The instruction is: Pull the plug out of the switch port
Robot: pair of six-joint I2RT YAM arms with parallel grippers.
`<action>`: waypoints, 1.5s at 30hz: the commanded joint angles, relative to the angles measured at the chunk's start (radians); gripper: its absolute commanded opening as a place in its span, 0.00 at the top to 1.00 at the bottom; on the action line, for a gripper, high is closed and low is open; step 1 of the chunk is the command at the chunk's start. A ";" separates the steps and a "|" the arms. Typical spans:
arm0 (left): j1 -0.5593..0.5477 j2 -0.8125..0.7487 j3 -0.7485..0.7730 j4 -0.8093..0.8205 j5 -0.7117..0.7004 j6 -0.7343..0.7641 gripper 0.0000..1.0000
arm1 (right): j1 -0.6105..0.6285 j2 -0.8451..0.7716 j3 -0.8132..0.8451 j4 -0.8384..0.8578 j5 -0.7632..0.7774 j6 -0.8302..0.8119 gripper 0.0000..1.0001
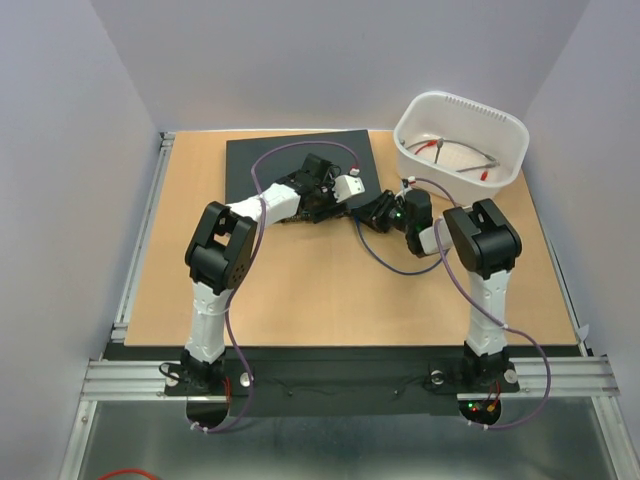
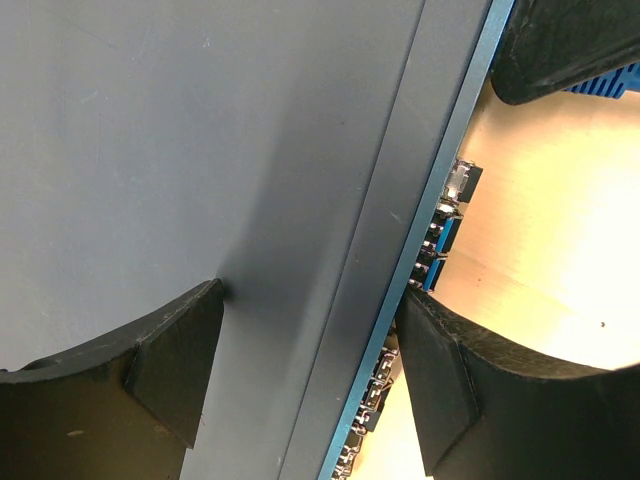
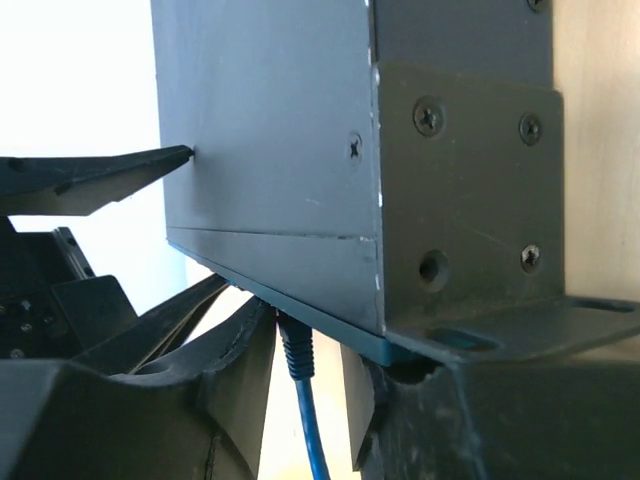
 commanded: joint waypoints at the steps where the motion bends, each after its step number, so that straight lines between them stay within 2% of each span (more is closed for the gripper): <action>1: 0.032 0.006 0.014 0.071 -0.072 0.009 0.22 | 0.002 0.036 0.038 0.076 0.066 0.028 0.64; 4: 0.032 0.008 0.013 0.071 -0.069 0.008 0.22 | 0.001 0.036 0.039 0.080 0.077 0.030 0.68; 7: 0.032 0.009 0.009 0.070 -0.072 0.008 0.22 | 0.001 0.049 0.045 0.083 0.086 0.022 0.77; 8: 0.032 0.011 0.009 0.071 -0.074 0.009 0.22 | 0.001 0.056 0.048 0.083 0.086 0.022 0.82; 9: 0.032 0.014 0.009 0.071 -0.074 0.008 0.22 | -0.001 0.059 0.045 0.083 0.085 0.026 0.93; 11: 0.033 0.014 0.009 0.071 -0.075 0.008 0.22 | -0.002 0.060 0.038 0.085 0.085 0.023 1.00; 15: 0.036 0.028 0.023 0.077 -0.084 -0.006 0.22 | -0.004 0.024 -0.028 0.085 0.080 0.001 1.00; 22: 0.039 0.065 0.086 0.089 -0.141 -0.053 0.22 | -0.004 -0.062 -0.160 0.080 -0.056 -0.046 0.99; 27: 0.040 0.065 0.095 0.096 -0.137 -0.073 0.22 | -0.004 -0.125 -0.244 0.050 -0.107 -0.137 0.99; 30: 0.040 0.057 0.088 0.096 -0.132 -0.072 0.22 | -0.002 -0.193 -0.244 -0.022 -0.112 -0.194 1.00; 33: 0.040 0.036 0.075 0.093 -0.126 -0.064 0.22 | 0.016 -0.308 -0.194 -0.220 -0.098 -0.334 1.00; 34: 0.040 0.029 0.069 0.088 -0.121 -0.064 0.22 | 0.034 -0.335 -0.144 -0.363 -0.080 -0.381 1.00; 37: 0.040 0.011 0.069 0.077 -0.075 -0.070 0.22 | 0.057 -0.447 -0.031 -0.587 -0.058 -0.542 1.00; 40: 0.040 -0.003 0.075 0.063 -0.066 -0.080 0.22 | 0.059 -0.562 0.019 -0.645 -0.066 -0.592 1.00; 44: 0.041 -0.020 0.075 0.047 -0.060 -0.083 0.22 | 0.057 -0.647 0.165 -0.761 -0.113 -0.616 1.00; 45: 0.041 -0.023 0.077 0.037 -0.063 -0.084 0.22 | 0.059 -0.658 0.247 -0.775 -0.115 -0.627 1.00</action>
